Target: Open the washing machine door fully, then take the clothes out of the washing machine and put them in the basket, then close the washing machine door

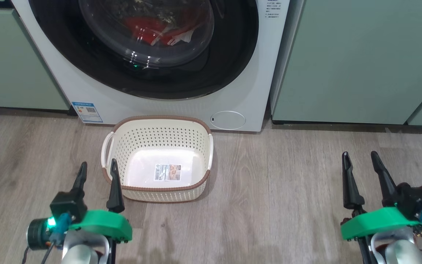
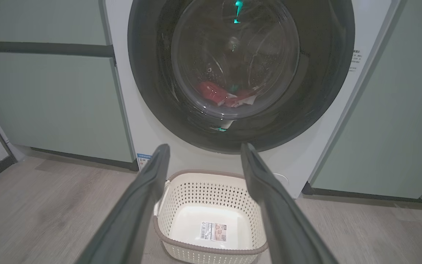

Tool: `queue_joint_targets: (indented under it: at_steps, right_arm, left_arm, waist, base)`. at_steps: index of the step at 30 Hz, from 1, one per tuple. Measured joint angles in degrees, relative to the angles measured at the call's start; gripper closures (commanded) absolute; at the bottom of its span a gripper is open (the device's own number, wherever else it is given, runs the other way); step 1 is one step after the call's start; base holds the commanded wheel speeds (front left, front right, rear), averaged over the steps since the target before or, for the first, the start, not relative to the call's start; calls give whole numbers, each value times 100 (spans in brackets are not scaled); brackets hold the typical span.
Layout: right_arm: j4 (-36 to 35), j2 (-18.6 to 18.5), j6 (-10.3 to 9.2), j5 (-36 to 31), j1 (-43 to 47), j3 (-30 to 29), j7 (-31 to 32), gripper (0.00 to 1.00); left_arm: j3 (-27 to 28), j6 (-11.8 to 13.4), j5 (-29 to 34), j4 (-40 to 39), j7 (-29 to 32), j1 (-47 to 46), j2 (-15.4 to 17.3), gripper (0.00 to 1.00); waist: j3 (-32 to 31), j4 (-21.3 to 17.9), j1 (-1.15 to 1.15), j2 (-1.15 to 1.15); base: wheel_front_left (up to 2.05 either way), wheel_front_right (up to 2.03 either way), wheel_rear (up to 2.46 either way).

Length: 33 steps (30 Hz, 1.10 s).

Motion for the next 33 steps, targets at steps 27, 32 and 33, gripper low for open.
queue_joint_targets:
  at_steps: [27, 32, 33]
  right_arm:
    - [321, -13, 0, -486, -21, -73, -275, 0]
    - [321, -13, 0, -476, -22, -75, -275, 0]
    - [321, -13, 0, -477, -22, -73, -275, 0]
  left_arm:
    - [334, -230, 1180, 235, -277, -140, -199, 0]
    - [367, -310, 1138, 302, -277, -145, -240, 0]
    - [374, -313, 1138, 307, -277, -148, -242, 0]
  waist:
    - [-7, -12, 0, 0]
    - [1, -11, 0, 0]
    - [4, -8, 0, 0]
  base:
    - [0, 0, 0]
    - [0, 0, 0]
    - [0, 0, 0]
